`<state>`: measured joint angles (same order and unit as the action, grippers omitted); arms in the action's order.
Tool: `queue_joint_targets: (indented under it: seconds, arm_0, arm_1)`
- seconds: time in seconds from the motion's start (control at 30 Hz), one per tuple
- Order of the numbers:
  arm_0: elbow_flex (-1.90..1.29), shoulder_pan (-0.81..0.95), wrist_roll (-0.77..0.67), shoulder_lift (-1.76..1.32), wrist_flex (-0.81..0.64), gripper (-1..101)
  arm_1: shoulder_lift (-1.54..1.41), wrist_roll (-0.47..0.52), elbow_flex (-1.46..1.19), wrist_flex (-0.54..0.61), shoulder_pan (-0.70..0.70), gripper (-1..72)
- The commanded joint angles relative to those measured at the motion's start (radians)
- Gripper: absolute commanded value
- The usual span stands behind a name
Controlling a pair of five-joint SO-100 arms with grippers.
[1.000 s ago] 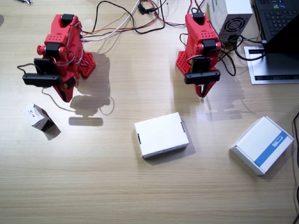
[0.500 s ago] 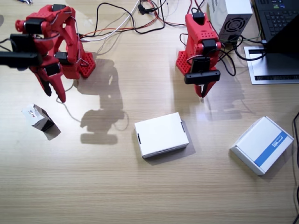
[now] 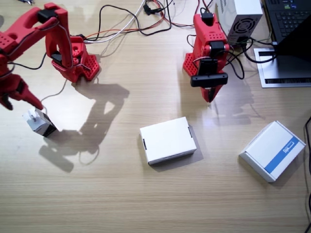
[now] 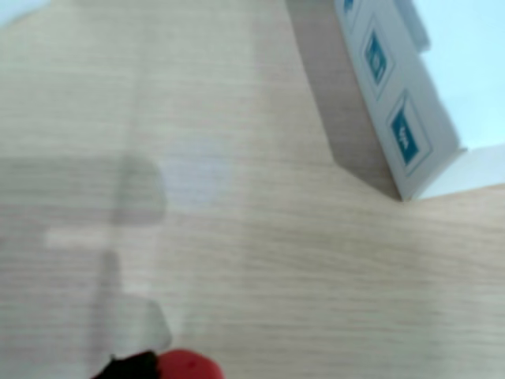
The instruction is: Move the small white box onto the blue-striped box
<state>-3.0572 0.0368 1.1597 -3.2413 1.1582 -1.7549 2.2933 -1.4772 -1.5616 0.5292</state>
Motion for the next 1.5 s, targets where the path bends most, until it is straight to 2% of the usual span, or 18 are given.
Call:
queue_joint_targets:
  seconds: [0.0, 0.13, 0.3, 0.4, 0.5, 0.6, 0.73, 0.8, 0.9, 0.97, 1.07, 1.13, 1.17, 1.23, 1.3, 1.37, 1.47]
  arm_0:
    - [0.018, 0.028, -0.029, -0.029, -0.035, 0]
    - [0.018, 0.031, -0.051, -0.029, -0.054, 0]
    - [0.018, 0.031, -0.055, -0.031, -0.058, 0]
    - [0.017, 0.034, -0.064, -0.031, -0.060, 0]
    - [0.017, 0.021, -0.064, -0.031, -0.057, 0]
    - [0.017, 0.021, -0.061, -0.031, -0.063, 0]
    - [0.017, 0.021, -0.055, -0.031, -0.064, 0]
    - [0.017, 0.020, -0.054, -0.031, -0.060, 0]
    - [0.017, 0.025, -0.054, -0.031, -0.067, 0]
    - [0.017, 0.032, -0.052, -0.031, -0.072, 0]
    - [0.017, 0.029, -0.041, -0.031, -0.064, 0]
    - [0.017, 0.023, -0.034, -0.031, -0.061, 0]
    - [0.017, 0.023, -0.031, -0.031, -0.061, 0]
    - [0.017, 0.021, -0.025, -0.031, -0.058, 0]
    - [0.017, 0.021, -0.018, -0.031, -0.052, 0]
    - [0.017, 0.021, -0.011, -0.031, -0.041, 0]
    - [0.017, 0.021, 0.002, -0.031, -0.028, 0]
  arm_1:
    - [0.117, 0.071, 0.104, -0.003, 0.008, 46.0]
    - [0.204, 0.120, 0.060, 0.012, -0.037, 46.2]
    - [0.222, 0.146, -0.098, 0.160, -0.103, 46.2]
    - [0.334, 0.101, -0.103, 0.261, -0.141, 45.9]
    - [0.388, 0.089, -0.101, 0.264, -0.147, 44.0]
    - [0.400, 0.054, -0.140, 0.264, -0.155, 35.0]
    - [0.353, 0.043, -0.176, 0.245, -0.129, 32.2]
    - [0.357, 0.046, -0.156, 0.219, -0.086, 31.1]
    - [0.345, 0.015, -0.140, 0.158, -0.069, 23.2]
    - [0.325, -0.034, -0.089, 0.071, -0.100, 18.4]
    - [0.252, -0.101, 0.051, -0.161, -0.172, 12.5]
    - [0.186, -0.155, 0.103, -0.264, -0.247, 8.5]
    - [0.155, -0.207, 0.118, -0.287, -0.305, 6.8]
    - [0.106, -0.328, 0.135, -0.298, -0.431, 7.8]
    - [0.086, -0.474, 0.184, -0.298, -0.612, 7.9]
    - [0.137, -0.627, 0.295, -0.298, -0.785, 7.3]
    - [0.293, -0.807, 0.545, -0.293, -0.988, 4.9]
